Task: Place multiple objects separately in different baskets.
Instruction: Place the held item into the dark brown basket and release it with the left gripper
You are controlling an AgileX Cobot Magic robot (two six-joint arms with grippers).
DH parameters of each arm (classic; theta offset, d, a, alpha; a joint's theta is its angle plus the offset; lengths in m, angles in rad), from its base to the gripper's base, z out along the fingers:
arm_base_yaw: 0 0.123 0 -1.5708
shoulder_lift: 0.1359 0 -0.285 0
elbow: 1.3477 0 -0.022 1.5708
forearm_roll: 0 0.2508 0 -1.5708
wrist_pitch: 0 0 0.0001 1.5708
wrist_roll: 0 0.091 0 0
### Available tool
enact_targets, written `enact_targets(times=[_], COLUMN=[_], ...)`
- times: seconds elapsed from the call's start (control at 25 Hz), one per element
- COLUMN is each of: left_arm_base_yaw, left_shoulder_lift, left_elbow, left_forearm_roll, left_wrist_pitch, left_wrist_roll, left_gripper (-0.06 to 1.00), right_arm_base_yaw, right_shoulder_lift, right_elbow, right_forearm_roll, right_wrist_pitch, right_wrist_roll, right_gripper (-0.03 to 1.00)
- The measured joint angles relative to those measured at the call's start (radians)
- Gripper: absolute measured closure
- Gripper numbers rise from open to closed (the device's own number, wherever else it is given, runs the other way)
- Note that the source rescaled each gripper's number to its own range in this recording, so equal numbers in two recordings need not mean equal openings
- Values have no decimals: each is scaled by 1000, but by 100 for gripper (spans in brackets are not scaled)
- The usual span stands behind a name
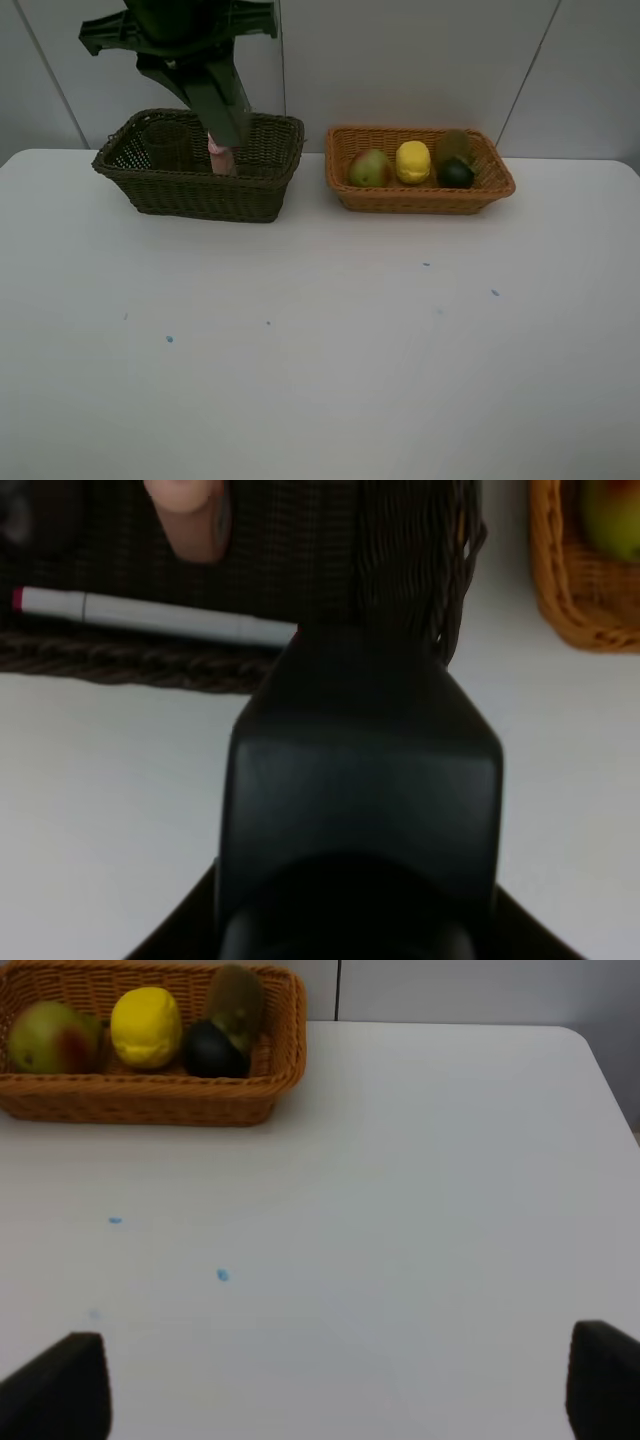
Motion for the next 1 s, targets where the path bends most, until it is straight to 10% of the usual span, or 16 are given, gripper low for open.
enact_targets(times=[1.0], left_arm_base_yaw=[58], left_shoulder_lift=[500], left_elbow=[-522], left_forearm_roll=[12], left_wrist_pitch=[124], left_wrist_roll=[90], left_gripper=[46], right_arm_base_yaw=[0], right_shoulder_lift=[0], right_elbow=[0], right_forearm_roll=[0], right_wrist_pitch=[0], right_wrist_roll=[0], right_gripper=[-2])
